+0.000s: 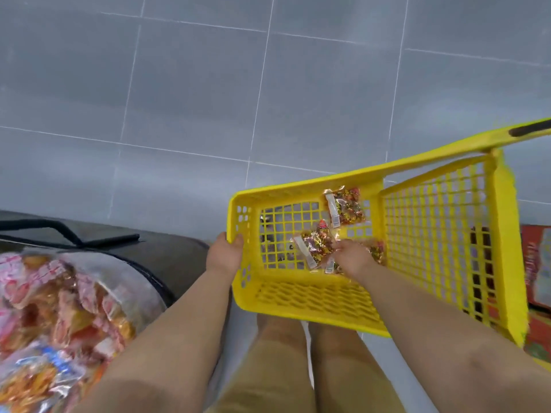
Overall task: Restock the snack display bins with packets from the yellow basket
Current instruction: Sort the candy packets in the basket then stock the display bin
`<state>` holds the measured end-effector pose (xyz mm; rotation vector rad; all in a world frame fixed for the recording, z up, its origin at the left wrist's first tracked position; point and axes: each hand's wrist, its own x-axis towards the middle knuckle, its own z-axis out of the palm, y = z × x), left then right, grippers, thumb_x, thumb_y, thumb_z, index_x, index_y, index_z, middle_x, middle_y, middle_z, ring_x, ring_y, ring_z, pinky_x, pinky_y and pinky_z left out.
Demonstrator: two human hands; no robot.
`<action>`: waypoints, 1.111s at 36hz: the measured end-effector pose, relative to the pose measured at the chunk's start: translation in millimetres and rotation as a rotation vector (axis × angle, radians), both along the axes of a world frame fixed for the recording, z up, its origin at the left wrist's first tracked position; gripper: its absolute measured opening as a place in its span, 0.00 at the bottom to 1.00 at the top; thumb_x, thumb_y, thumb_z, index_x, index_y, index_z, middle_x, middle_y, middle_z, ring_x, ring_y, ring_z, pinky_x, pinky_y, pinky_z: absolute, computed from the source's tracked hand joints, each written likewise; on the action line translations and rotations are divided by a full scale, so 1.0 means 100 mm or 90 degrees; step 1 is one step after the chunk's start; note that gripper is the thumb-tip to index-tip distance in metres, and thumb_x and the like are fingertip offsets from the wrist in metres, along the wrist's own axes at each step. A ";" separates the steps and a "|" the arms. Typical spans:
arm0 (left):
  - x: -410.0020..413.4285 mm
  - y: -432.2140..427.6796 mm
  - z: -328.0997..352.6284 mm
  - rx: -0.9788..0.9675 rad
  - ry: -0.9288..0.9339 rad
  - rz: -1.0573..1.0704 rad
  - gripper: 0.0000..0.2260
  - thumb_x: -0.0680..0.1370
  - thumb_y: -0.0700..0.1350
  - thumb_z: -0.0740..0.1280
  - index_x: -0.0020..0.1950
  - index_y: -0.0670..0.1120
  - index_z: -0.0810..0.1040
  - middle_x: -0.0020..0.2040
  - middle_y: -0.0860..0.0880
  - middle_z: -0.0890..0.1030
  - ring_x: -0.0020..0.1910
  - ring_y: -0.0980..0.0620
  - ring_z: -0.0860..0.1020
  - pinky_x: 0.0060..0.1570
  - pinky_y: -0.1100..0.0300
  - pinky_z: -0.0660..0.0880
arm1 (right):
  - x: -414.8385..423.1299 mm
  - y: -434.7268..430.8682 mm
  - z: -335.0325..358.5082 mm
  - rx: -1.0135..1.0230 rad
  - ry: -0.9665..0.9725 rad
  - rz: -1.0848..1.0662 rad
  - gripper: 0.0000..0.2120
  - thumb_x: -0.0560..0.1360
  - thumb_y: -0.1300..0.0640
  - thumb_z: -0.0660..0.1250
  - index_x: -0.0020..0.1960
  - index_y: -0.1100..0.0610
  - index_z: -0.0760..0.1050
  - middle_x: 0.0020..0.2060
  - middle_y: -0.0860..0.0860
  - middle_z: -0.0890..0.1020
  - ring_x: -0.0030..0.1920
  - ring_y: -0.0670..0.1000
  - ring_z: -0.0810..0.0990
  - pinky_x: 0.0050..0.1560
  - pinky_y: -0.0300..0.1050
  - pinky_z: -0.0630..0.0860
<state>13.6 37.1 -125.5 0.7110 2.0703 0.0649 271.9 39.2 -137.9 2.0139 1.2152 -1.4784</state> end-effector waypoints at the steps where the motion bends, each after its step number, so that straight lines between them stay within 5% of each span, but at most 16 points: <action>1: 0.02 0.00 -0.05 0.011 0.004 0.009 0.14 0.81 0.48 0.62 0.57 0.39 0.77 0.56 0.36 0.80 0.56 0.38 0.78 0.51 0.52 0.71 | -0.03 0.04 -0.08 0.011 -0.009 -0.022 0.17 0.76 0.60 0.61 0.64 0.58 0.73 0.61 0.57 0.77 0.51 0.56 0.77 0.49 0.45 0.72; 3: 0.06 -0.02 -0.10 0.054 0.034 0.041 0.12 0.80 0.48 0.63 0.51 0.40 0.79 0.50 0.37 0.81 0.52 0.38 0.78 0.48 0.53 0.71 | -0.10 0.11 -0.26 0.036 -0.036 -0.040 0.18 0.75 0.58 0.63 0.65 0.58 0.72 0.59 0.57 0.78 0.48 0.56 0.78 0.46 0.44 0.72; 9: 0.08 -0.04 -0.19 0.105 0.045 0.108 0.16 0.78 0.47 0.66 0.31 0.46 0.71 0.30 0.46 0.73 0.33 0.44 0.73 0.39 0.55 0.70 | -0.28 0.19 -0.77 -0.014 -0.137 -0.017 0.36 0.69 0.45 0.72 0.70 0.59 0.62 0.65 0.59 0.68 0.66 0.60 0.67 0.62 0.51 0.68; 14: 0.07 0.01 -0.22 0.120 0.049 0.111 0.18 0.78 0.47 0.66 0.29 0.46 0.70 0.27 0.50 0.71 0.28 0.52 0.68 0.32 0.59 0.64 | -0.34 0.16 -1.01 0.012 -0.183 -0.035 0.48 0.64 0.42 0.76 0.72 0.61 0.55 0.68 0.60 0.64 0.69 0.61 0.61 0.69 0.55 0.62; 18: 0.06 0.04 -0.20 0.124 0.044 0.102 0.18 0.78 0.47 0.66 0.29 0.46 0.70 0.28 0.49 0.71 0.31 0.48 0.70 0.36 0.58 0.68 | -0.33 0.21 -1.00 0.047 -0.171 -0.054 0.43 0.64 0.44 0.77 0.69 0.59 0.59 0.62 0.58 0.73 0.63 0.62 0.72 0.56 0.52 0.73; 21: 0.07 0.06 -0.11 0.112 0.033 0.107 0.15 0.78 0.47 0.66 0.31 0.48 0.71 0.30 0.50 0.73 0.33 0.49 0.72 0.43 0.53 0.74 | -0.27 0.18 -0.84 0.085 -0.078 -0.148 0.32 0.69 0.51 0.75 0.67 0.58 0.63 0.59 0.58 0.77 0.57 0.60 0.76 0.43 0.43 0.71; 25: 0.14 0.05 0.07 0.248 0.101 0.000 0.03 0.75 0.43 0.69 0.48 0.45 0.79 0.44 0.46 0.80 0.48 0.43 0.76 0.56 0.51 0.70 | -0.19 0.12 -0.51 0.146 0.023 -0.258 0.19 0.73 0.53 0.72 0.60 0.57 0.71 0.52 0.55 0.78 0.52 0.56 0.78 0.42 0.43 0.75; 28: 0.29 0.02 0.16 0.342 0.187 -0.121 0.19 0.71 0.48 0.70 0.58 0.37 0.78 0.51 0.37 0.78 0.55 0.38 0.72 0.58 0.54 0.62 | -0.10 0.09 -0.25 0.105 0.123 -0.430 0.26 0.72 0.50 0.72 0.66 0.57 0.69 0.55 0.52 0.76 0.49 0.50 0.76 0.36 0.36 0.75; 31: 0.54 0.01 0.24 0.358 0.053 -0.133 0.21 0.72 0.50 0.73 0.61 0.44 0.76 0.55 0.49 0.73 0.57 0.53 0.68 0.56 0.65 0.62 | -0.03 0.04 -0.08 0.040 0.239 -0.547 0.30 0.71 0.50 0.72 0.68 0.59 0.68 0.57 0.51 0.76 0.56 0.53 0.77 0.56 0.49 0.74; 34: 0.79 0.10 0.21 0.133 -0.239 0.006 0.13 0.72 0.52 0.74 0.54 0.57 0.75 0.49 0.58 0.78 0.48 0.66 0.76 0.46 0.75 0.71 | 0.01 -0.05 -0.01 -0.005 0.273 -0.542 0.34 0.69 0.48 0.74 0.71 0.56 0.65 0.55 0.47 0.76 0.59 0.49 0.74 0.64 0.50 0.68; 36: 0.89 0.14 0.12 -0.007 -0.369 0.097 0.06 0.73 0.50 0.74 0.47 0.54 0.79 0.46 0.53 0.84 0.50 0.54 0.82 0.53 0.57 0.79 | 0.02 -0.10 0.00 -0.018 0.268 -0.464 0.31 0.69 0.45 0.73 0.68 0.52 0.68 0.49 0.45 0.76 0.50 0.46 0.76 0.54 0.45 0.72; 38: 0.94 0.17 0.04 -0.061 -0.399 0.137 0.06 0.73 0.48 0.74 0.48 0.49 0.80 0.50 0.43 0.84 0.53 0.41 0.82 0.58 0.40 0.75 | 0.07 -0.10 -0.02 0.003 0.239 -0.427 0.21 0.72 0.40 0.67 0.61 0.49 0.73 0.45 0.44 0.77 0.44 0.44 0.75 0.48 0.43 0.70; 40: 0.96 0.18 -0.03 -0.076 -0.397 0.164 0.10 0.72 0.48 0.75 0.50 0.46 0.80 0.53 0.38 0.83 0.55 0.37 0.80 0.59 0.35 0.73 | 0.15 -0.08 -0.09 0.053 0.184 -0.501 0.15 0.78 0.42 0.59 0.57 0.50 0.76 0.45 0.44 0.80 0.46 0.46 0.78 0.48 0.43 0.72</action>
